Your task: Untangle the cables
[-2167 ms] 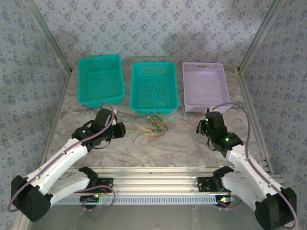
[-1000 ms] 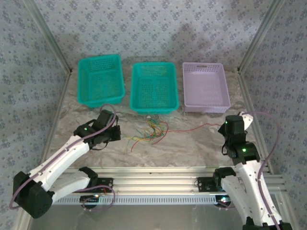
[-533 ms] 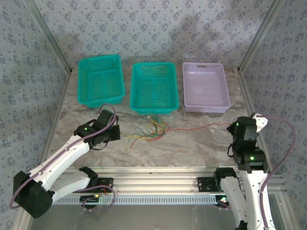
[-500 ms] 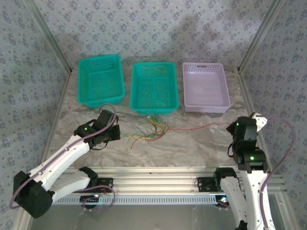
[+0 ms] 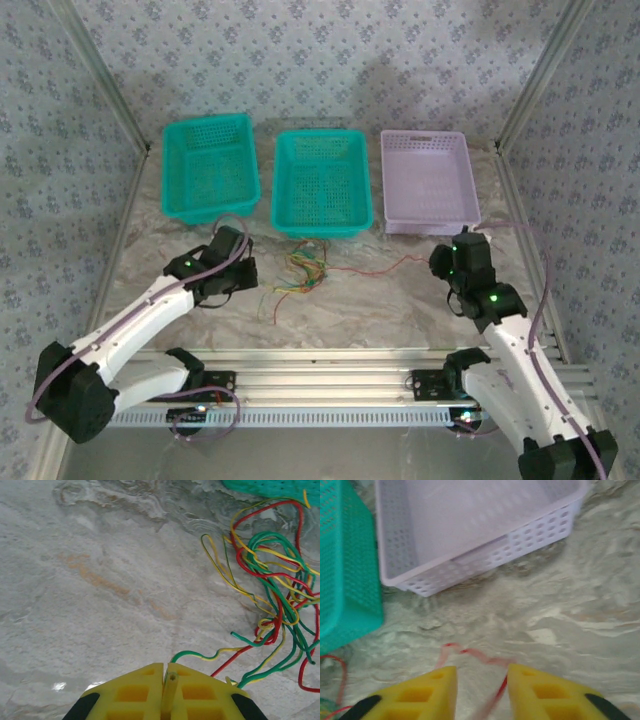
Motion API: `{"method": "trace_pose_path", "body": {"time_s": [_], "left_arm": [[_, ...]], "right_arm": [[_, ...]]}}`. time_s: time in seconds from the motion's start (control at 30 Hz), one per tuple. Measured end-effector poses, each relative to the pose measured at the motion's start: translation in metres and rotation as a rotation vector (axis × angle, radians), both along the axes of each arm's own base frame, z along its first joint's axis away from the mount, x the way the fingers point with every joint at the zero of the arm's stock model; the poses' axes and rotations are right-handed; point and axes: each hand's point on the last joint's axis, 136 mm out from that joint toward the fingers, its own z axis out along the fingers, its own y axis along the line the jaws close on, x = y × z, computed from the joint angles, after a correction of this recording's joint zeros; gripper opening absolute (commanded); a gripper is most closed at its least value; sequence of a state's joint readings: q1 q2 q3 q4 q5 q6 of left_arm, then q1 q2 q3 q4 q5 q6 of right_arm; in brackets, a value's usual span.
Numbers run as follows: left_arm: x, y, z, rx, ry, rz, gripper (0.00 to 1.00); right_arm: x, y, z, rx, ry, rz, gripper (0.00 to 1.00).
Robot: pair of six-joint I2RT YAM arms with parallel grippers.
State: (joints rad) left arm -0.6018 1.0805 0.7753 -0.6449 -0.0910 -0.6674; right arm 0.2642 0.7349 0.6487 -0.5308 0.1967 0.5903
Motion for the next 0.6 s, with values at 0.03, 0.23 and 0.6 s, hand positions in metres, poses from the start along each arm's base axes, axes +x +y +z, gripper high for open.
{"method": "trace_pose_path", "body": {"time_s": [0.03, 0.23, 0.6], "left_arm": [[0.000, -0.004, -0.002, 0.000, 0.003, -0.013, 0.00], [-0.004, -0.027, -0.009, -0.012, 0.018, -0.084, 0.00], [0.000, -0.035, 0.002, -0.052, -0.029, -0.102, 0.00]], "right_arm": [[0.002, 0.006, 0.000, -0.008, -0.003, 0.022, 0.59], [0.011, 0.049, 0.000, -0.084, 0.006, 0.176, 0.68], [0.015, 0.173, -0.044, -0.136, 0.050, 0.530, 0.70]]}}
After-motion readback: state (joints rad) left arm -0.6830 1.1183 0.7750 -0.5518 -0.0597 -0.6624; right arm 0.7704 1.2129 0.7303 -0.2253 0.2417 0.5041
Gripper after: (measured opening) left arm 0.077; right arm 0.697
